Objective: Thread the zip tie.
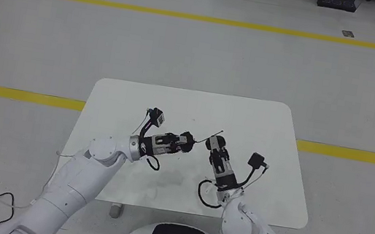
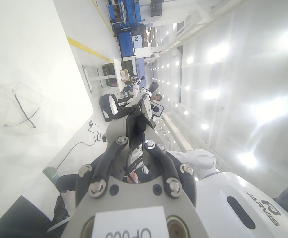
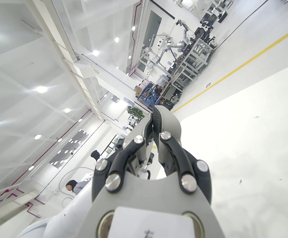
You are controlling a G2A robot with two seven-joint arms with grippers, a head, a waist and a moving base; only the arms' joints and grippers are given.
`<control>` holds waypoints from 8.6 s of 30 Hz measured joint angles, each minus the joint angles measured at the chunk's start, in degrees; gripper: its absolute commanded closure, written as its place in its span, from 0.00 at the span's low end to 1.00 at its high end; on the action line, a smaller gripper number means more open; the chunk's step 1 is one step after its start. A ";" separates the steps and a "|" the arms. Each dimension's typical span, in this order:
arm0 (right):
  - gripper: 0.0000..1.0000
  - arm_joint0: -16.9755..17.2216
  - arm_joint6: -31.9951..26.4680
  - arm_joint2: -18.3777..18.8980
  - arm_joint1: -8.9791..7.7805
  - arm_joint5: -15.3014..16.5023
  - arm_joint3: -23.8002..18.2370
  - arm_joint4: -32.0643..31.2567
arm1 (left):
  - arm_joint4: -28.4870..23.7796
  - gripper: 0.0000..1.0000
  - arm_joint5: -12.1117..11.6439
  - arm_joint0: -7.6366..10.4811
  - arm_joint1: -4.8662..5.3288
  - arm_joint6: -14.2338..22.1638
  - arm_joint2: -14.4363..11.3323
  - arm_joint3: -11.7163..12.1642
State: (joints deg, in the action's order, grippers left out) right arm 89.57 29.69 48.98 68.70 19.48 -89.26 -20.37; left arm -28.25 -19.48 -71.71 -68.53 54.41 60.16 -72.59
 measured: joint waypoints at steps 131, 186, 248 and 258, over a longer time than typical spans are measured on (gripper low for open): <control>1.00 8.35 -8.72 8.74 7.47 -12.54 -6.33 3.20 | 20.12 1.00 0.00 -5.00 0.81 -14.64 0.76 -10.13; 1.00 8.95 -8.85 9.76 9.12 -11.59 -4.45 -3.52 | 20.58 1.00 0.00 -5.58 1.28 -14.65 0.61 -10.94; 1.00 9.76 -9.17 10.51 9.66 -9.26 -4.46 -11.87 | 19.18 1.00 1.94 -5.67 1.95 -17.90 -1.12 -11.62; 1.00 9.90 -8.69 10.79 9.77 -7.47 -4.11 -11.30 | 19.03 1.00 1.84 -5.33 2.17 -17.77 -1.75 -11.30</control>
State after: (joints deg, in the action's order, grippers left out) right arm 99.47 21.00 59.77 78.47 12.01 -93.37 -31.67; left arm -9.23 -17.64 -77.04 -66.36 36.64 58.40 -83.89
